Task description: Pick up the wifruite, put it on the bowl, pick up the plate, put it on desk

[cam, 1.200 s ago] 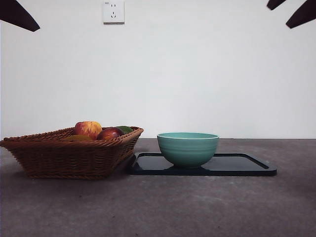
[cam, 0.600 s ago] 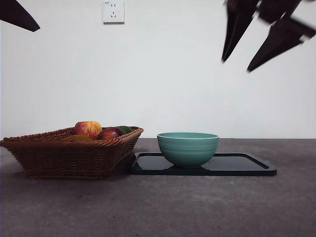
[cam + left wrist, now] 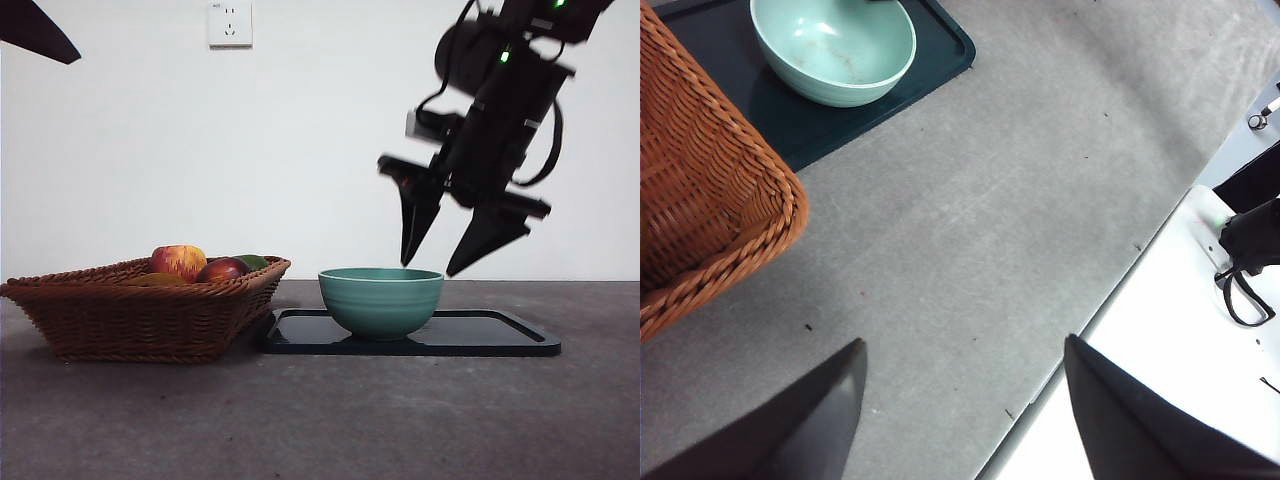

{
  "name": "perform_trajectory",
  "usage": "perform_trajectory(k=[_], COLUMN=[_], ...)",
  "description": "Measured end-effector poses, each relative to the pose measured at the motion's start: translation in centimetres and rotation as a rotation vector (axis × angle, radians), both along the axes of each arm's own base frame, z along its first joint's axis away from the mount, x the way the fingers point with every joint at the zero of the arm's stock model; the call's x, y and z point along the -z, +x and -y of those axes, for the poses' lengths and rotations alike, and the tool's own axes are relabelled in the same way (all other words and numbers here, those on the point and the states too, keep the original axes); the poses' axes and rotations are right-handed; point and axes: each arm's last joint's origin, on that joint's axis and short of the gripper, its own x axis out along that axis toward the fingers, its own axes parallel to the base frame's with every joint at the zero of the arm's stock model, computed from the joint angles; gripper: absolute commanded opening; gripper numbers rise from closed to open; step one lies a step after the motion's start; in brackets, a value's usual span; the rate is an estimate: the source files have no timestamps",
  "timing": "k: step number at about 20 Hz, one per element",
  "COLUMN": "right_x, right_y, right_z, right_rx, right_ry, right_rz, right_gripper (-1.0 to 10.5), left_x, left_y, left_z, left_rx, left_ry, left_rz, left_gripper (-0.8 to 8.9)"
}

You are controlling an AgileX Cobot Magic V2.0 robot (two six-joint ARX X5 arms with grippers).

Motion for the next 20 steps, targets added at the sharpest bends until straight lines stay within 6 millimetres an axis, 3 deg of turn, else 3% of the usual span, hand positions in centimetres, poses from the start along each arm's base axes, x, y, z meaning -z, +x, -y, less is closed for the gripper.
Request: perform_trajectory(k=[2, 9, 14, 16, 20], right_x=[1.0, 2.3, 2.1, 1.0, -5.3], right_y=[0.5, 1.3, 1.4, 1.1, -1.3], right_z=[-0.2, -0.5, -0.5, -0.4, 0.6], right_rx=[0.0, 0.003, 0.005, 0.006, 0.002], right_ry=[-0.001, -0.005, -0.001, 0.005, 0.042], right_rz=[-0.002, 0.002, 0.017, 0.039, 0.183], right_gripper=[2.7, 0.1, 0.1, 0.1, 0.1], left_x=[0.0, 0.0, 0.0, 0.0, 0.0], left_y=[0.0, 0.0, 0.0, 0.0, 0.0], left_z=[0.0, 0.0, 0.0, 0.0, 0.0], left_rx=[0.0, 0.0, 0.0, 0.0, 0.0], left_ry=[0.0, 0.0, 0.0, 0.001, 0.001], left_rz=[0.0, -0.001, -0.002, -0.002, -0.002], left_gripper=[3.1, 3.1, 3.1, 3.1, 3.1])
